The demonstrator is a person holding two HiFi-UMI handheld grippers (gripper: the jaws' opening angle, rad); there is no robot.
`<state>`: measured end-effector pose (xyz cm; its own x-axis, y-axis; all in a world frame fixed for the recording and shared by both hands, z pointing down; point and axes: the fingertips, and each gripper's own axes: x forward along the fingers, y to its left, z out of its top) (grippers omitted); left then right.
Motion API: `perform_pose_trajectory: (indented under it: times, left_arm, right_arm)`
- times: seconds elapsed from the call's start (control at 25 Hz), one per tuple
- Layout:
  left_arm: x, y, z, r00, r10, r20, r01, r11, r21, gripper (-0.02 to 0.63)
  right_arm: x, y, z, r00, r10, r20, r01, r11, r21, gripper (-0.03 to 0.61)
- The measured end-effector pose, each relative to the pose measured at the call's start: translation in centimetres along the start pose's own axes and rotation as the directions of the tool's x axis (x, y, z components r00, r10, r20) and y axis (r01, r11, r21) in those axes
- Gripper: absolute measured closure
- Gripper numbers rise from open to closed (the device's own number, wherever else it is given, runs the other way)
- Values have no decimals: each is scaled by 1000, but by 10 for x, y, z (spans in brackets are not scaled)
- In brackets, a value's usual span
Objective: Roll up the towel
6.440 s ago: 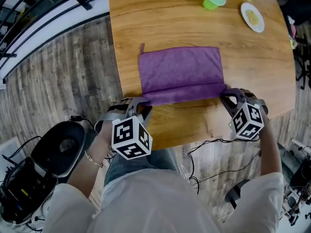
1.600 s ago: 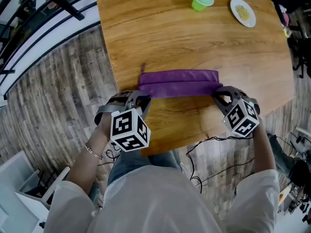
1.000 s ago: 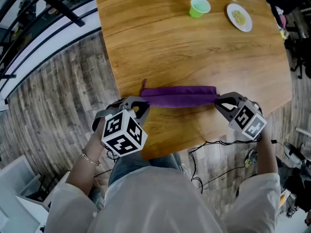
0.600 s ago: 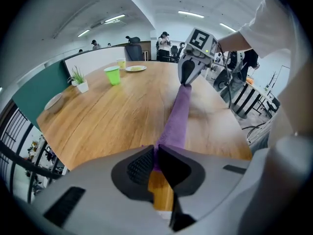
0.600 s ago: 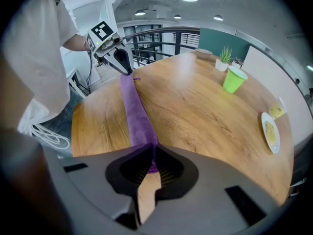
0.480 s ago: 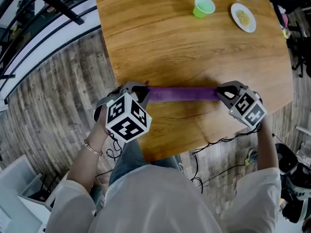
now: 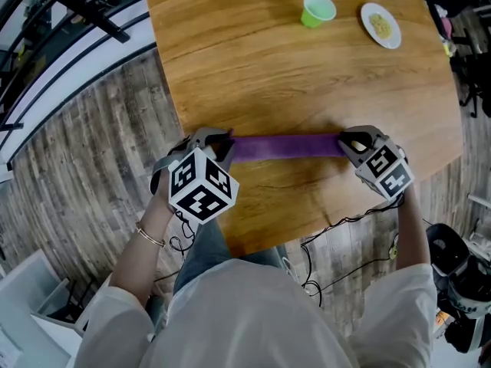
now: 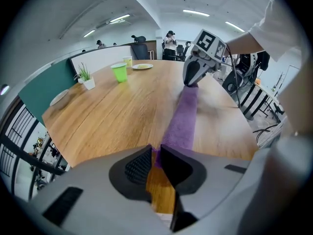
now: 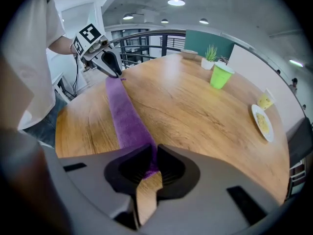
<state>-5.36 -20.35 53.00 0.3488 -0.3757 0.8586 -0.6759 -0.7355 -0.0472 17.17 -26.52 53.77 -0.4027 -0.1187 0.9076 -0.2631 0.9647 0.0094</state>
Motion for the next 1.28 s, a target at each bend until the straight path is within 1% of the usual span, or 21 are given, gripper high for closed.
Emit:
perform_pose_trajectory:
  times: [0.12, 0.24, 0.32, 0.36, 0.44, 0.52, 0.6, 0.68, 0.76, 0.84, 0.88, 0.96, 1.04, 1.08, 1.12, 1.16, 1.2, 1.28]
  left_arm:
    - [-4, 3, 2, 1000, -6, 29, 7, 999, -40, 546]
    - [-13, 9, 3, 998, 11, 60, -6, 997, -79, 538]
    - [-22, 15, 4, 996, 31, 87, -21, 994, -111, 538]
    - [-27, 17, 6, 994, 40, 103, -27, 991, -129, 538]
    - [-42, 21, 10, 989, 60, 135, -37, 986, -162, 538]
    - [-61, 25, 19, 981, 87, 176, -53, 981, -185, 538]
    - [-84, 30, 30, 965, 136, 224, -91, 976, -197, 538]
    - [-112, 38, 41, 937, 210, 277, -155, 966, -208, 538]
    - [-146, 47, 54, 894, 288, 343, -214, 947, -239, 538]
    - [-184, 52, 69, 836, 352, 420, -241, 925, -294, 541]
    - [-204, 53, 77, 802, 378, 461, -244, 914, -324, 543]
    - [-243, 53, 92, 722, 431, 541, -241, 890, -388, 545]
    - [-278, 56, 105, 631, 491, 601, -234, 859, -455, 560]
    - [-294, 59, 109, 588, 517, 622, -229, 844, -485, 570]
    - [-306, 60, 112, 552, 537, 637, -221, 832, -509, 583]
    - [-316, 60, 114, 525, 552, 648, -215, 823, -526, 589]
    - [-324, 59, 115, 505, 562, 655, -214, 817, -536, 594]
    - [-335, 57, 114, 477, 580, 660, -228, 807, -545, 607]
  right_arm:
    - [-8, -5, 2, 998, -36, 46, 33, 998, 61, 522]
    - [-21, -12, 5, 990, -90, 111, 74, 988, 137, 519]
    - [-34, -16, 9, 975, -144, 167, 112, 976, 189, 520]
    - [-42, -18, 13, 963, -181, 200, 137, 967, 216, 520]
    - [-64, -21, 22, 924, -272, 268, 198, 942, 271, 522]
    - [-89, -22, 32, 871, -367, 326, 259, 908, 329, 523]
    - [-118, -22, 40, 805, -464, 369, 316, 862, 395, 523]
    - [-152, -19, 46, 728, -566, 387, 374, 800, 469, 526]
    - [-193, -13, 51, 638, -664, 390, 423, 725, 543, 529]
    - [-237, -3, 54, 538, -749, 387, 455, 644, 615, 533]
    - [-257, 1, 55, 489, -786, 379, 466, 603, 648, 539]
    - [-292, 11, 52, 397, -847, 354, 486, 521, 702, 543]
    - [-319, 20, 47, 315, -894, 319, 510, 443, 737, 549]
    - [-329, 25, 44, 281, -912, 299, 521, 407, 750, 552]
    - [-337, 30, 41, 254, -926, 281, 525, 376, 764, 565]
    - [-343, 35, 39, 232, -935, 267, 518, 351, 780, 578]
    - [-347, 41, 37, 215, -942, 259, 501, 334, 799, 578]
    - [-352, 52, 34, 185, -950, 250, 457, 308, 834, 578]
